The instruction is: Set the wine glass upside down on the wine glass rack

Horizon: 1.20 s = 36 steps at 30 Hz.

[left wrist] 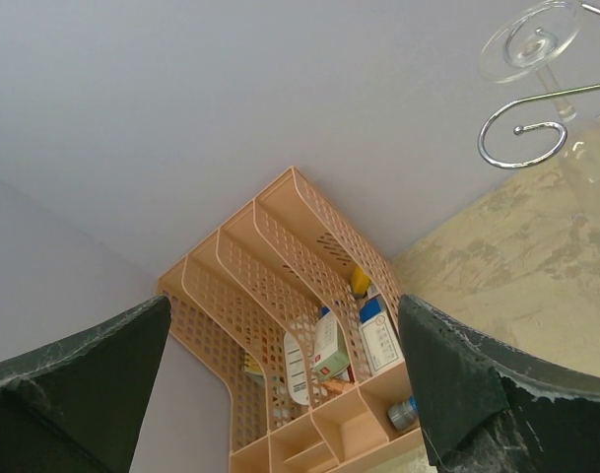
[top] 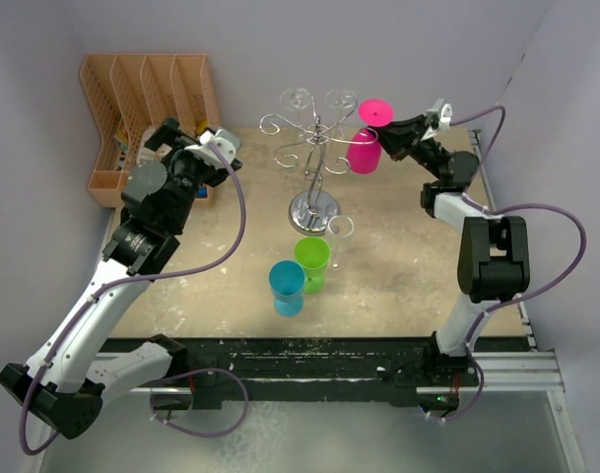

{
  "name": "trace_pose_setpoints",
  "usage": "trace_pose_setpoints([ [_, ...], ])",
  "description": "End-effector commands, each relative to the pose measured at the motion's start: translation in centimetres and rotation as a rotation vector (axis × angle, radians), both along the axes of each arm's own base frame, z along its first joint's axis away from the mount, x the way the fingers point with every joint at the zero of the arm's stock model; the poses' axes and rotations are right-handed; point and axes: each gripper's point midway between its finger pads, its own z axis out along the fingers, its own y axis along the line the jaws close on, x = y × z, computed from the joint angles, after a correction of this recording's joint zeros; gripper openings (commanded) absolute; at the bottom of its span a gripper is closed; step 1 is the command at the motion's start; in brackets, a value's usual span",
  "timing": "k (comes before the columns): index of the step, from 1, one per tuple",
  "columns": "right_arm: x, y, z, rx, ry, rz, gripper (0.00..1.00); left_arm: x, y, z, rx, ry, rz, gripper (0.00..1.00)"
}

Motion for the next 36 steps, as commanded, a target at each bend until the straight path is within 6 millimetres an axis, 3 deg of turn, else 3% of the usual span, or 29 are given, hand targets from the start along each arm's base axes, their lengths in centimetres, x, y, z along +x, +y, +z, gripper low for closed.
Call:
trace_pose_setpoints([
  [1, -1.1, 1.2, 1.2, -0.043, -0.083, 0.051, 0.0, -0.6, 0.5, 1.1, -0.032, -0.04, -0.003, 1.0],
  [17, -2.9, 3.1, -0.4, -0.084, -0.085, 0.148, 0.0, -0.5, 0.6, 1.0, -0.023, -0.036, -0.003, 1.0],
  [36, -5.2, 2.9, 0.5, -0.102, -0.147, 0.148, 0.0, -0.5, 0.6, 0.6, -0.013, -0.027, -0.005, 1.0],
])
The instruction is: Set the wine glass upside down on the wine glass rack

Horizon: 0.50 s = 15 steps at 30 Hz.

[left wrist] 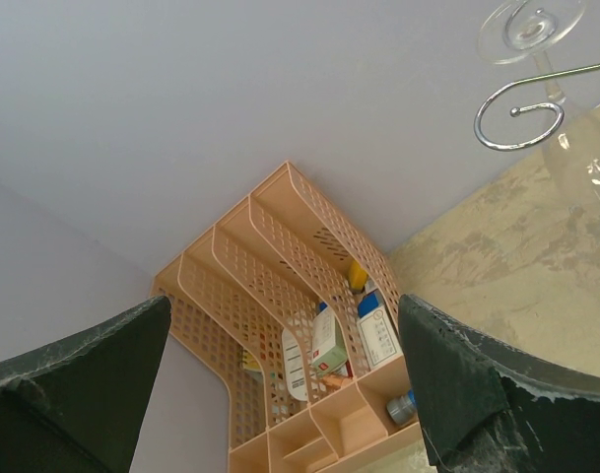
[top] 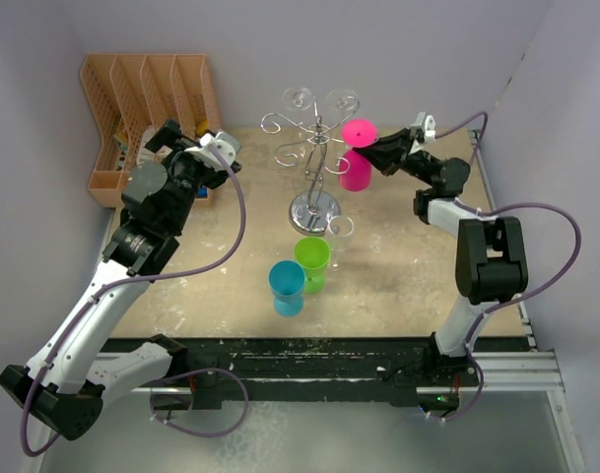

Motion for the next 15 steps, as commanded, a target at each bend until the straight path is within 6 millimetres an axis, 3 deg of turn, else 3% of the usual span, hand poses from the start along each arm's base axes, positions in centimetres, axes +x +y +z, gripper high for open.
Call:
trace_pose_setpoints([
  [1, -2.3, -0.1, 3.4, 0.0, -0.15, 0.002, 0.0, -0.6, 0.5, 1.1, -0.022, -0.037, 0.001, 1.0],
  [15, -3.0, -1.8, 3.3, 0.017, -0.135, -0.076, 0.0, -1.0, 0.6, 1.0, -0.024, -0.026, -0.006, 1.0],
])
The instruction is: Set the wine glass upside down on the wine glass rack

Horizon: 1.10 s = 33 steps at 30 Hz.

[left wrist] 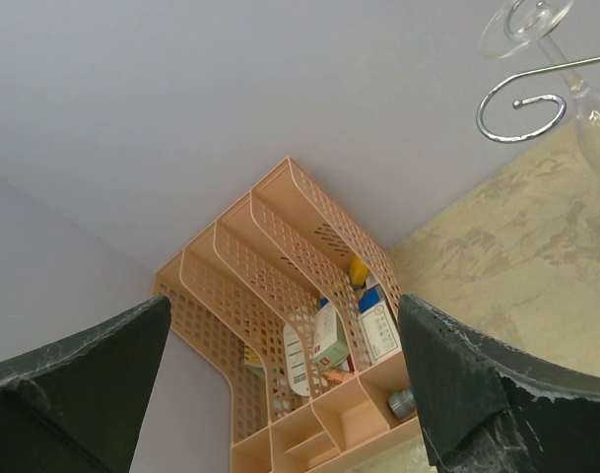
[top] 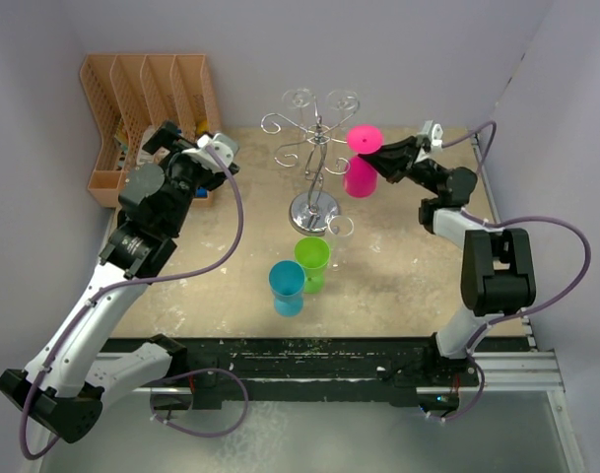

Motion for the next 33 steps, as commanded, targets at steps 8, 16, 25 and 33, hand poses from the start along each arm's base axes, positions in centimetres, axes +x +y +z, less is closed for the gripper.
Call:
trace_pose_setpoints([
  [8, -0.9, -1.9, 3.6, 0.027, -0.125, -0.101, 0.0, -0.9, 0.3, 0.9, -0.026, -0.026, -0.015, 1.0],
  [16, 0.9, -2.6, 3.2, 0.025, -0.082, -0.169, 0.0, -1.2, 0.4, 1.1, -0.027, -0.031, -0.016, 1.0],
  [25, 2.7, -3.0, 3.0, 0.047, -0.051, -0.208, 0.0, -1.7, 0.1, 0.8, -0.03, -0.001, -0.056, 1.0],
  [33, 3.3, -2.6, 3.7, 0.063, -0.057, -0.196, 0.04, -4.0, -3.6, -2.5, 0.015, 0.193, -0.297, 1.0],
])
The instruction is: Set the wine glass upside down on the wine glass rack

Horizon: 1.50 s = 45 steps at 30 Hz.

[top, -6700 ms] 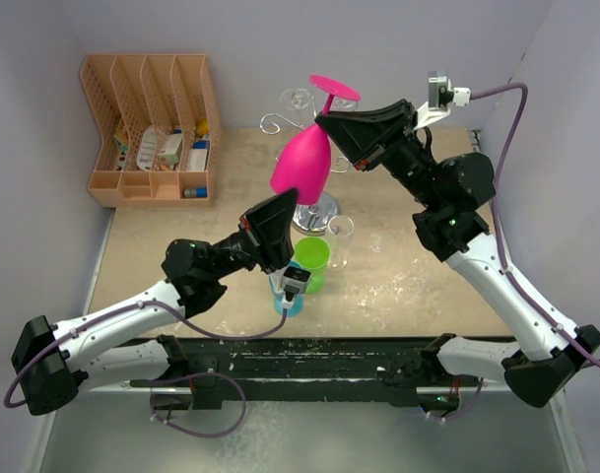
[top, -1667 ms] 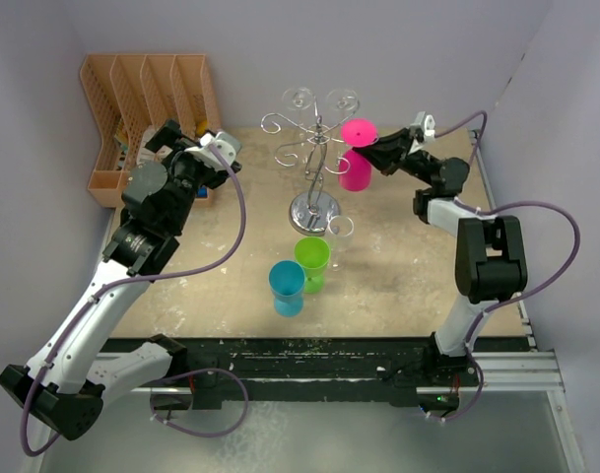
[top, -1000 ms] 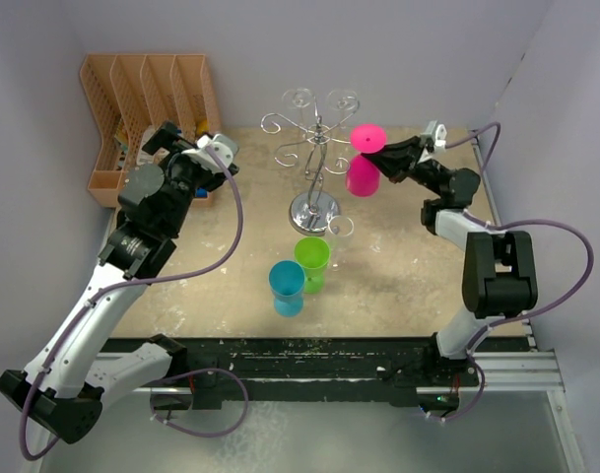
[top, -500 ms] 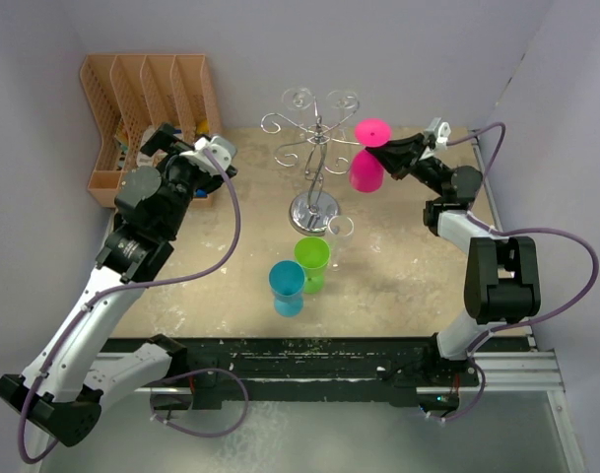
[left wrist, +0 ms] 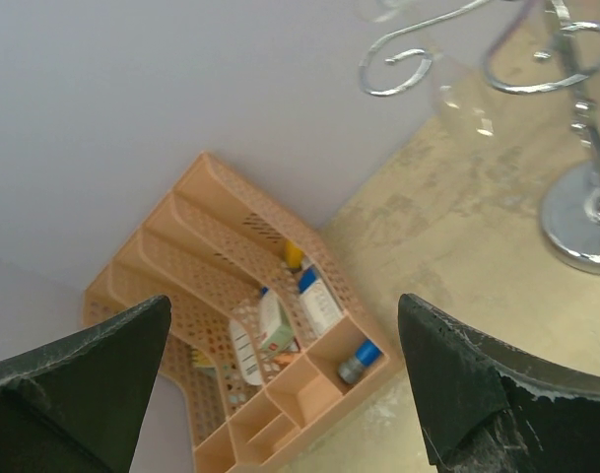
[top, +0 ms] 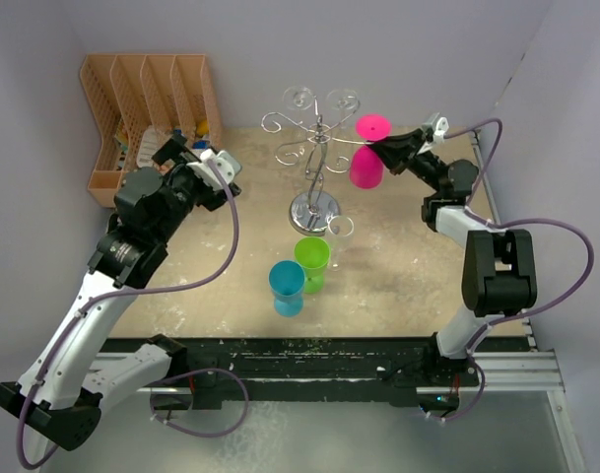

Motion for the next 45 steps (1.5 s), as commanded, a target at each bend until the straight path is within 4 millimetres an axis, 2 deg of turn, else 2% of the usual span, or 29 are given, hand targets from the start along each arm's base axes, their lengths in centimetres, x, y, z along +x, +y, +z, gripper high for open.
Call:
trace_pose_setpoints([
  [1, 0.1, 0.1, 4.0, 0.017, -0.121, -0.011, 0.05, -2.5, -2.9, -0.7, -0.011, 0.113, -0.205, 1.0],
  [6, 0.2, 0.5, 3.9, 0.015, -0.121, 0.001, 0.1, -4.4, -4.8, -3.5, 0.015, 0.243, -0.341, 1.0],
  [12, -0.3, 0.8, 4.3, 0.02, -0.134, 0.012, 0.22, -6.0, -6.6, -6.5, 0.064, 0.411, -0.454, 1.0],
  [16, -1.1, 0.8, 5.0, 0.018, -0.155, 0.008, 0.36, -7.7, -8.3, -7.7, 0.122, 0.497, -0.536, 1.0],
  [20, -1.7, 0.8, 5.4, 0.003, -0.168, 0.004, 0.39, -9.4, -10.1, -7.9, 0.145, 0.551, -0.603, 1.0],
  [24, -2.8, 0.6, 4.6, -0.009, -0.155, -0.008, 0.44, -10.5, -11.3, -7.7, 0.139, 0.598, -0.65, 1.0],
  [30, -4.4, -0.6, 4.6, -0.035, -0.153, -0.109, 0.56, -11.9, -13.6, -6.7, 0.098, 0.662, -0.74, 0.99],
  [31, -4.5, -0.8, 4.3, -0.044, -0.14, -0.125, 0.6, -12.2, -14.0, -6.6, 0.094, 0.671, -0.755, 0.99],
  [32, -4.7, -1.0, 4.2, -0.051, -0.135, -0.145, 0.7, -12.2, -14.4, -6.4, 0.09, 0.677, -0.761, 0.99],
  [33, -4.9, -1.3, 4.0, -0.061, -0.126, -0.164, 0.95, -12.3, -14.8, -6.2, 0.088, 0.684, -0.769, 0.99],
  [34, -5.0, -1.5, 3.9, -0.069, -0.119, -0.184, 1.0, -12.3, -15.2, -6.1, 0.09, 0.685, -0.777, 0.99],
  [39, -5.8, -3.2, 3.5, -0.112, -0.071, -0.308, 1.0, -12.2, -16.7, -5.4, 0.082, 0.669, -0.798, 0.99],
  [44, -7.5, -5.6, 3.5, -0.133, 0.019, -0.454, 1.0, -11.2, -16.8, -4.9, 0.053, 0.635, -0.754, 1.0],
  [45, -8.5, -5.7, 4.0, -0.123, 0.025, -0.455, 1.0, -11.1, -16.7, -5.0, 0.044, 0.633, -0.743, 0.99],
])
